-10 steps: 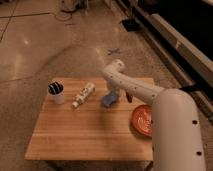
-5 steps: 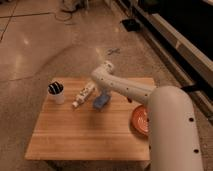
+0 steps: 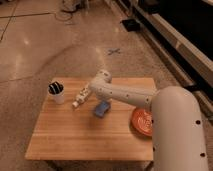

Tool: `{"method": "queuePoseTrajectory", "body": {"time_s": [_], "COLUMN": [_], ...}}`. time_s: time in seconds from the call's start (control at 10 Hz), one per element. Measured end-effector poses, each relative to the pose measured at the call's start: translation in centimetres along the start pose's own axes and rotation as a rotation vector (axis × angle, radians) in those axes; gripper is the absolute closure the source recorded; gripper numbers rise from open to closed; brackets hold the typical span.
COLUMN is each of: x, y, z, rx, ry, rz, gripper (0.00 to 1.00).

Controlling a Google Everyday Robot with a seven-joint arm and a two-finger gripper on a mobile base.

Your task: Wipe the white sponge on the table

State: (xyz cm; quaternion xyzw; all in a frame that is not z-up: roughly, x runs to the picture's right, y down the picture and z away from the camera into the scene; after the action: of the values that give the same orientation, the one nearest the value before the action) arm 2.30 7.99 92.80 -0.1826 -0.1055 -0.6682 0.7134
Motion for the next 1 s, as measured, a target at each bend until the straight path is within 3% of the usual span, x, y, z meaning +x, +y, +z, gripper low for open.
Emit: {"method": "queuePoseTrajectory", "body": {"time_s": [0.2,0.5,0.7,1.0], "x": [-0.1,1.1,2.6,4.4], "y": [4.0,6.7,5.2,0.7], "z": [0.8,1.9,1.7,0.0], "rx": [-0.042,-0.085,-0.071,-0.009], "ry": [0.0,0.002,0.012,0.034], "rz": [0.025,0.085,0.108,0.095], "gripper": [1.0,1.0,1.0,1.0]}}
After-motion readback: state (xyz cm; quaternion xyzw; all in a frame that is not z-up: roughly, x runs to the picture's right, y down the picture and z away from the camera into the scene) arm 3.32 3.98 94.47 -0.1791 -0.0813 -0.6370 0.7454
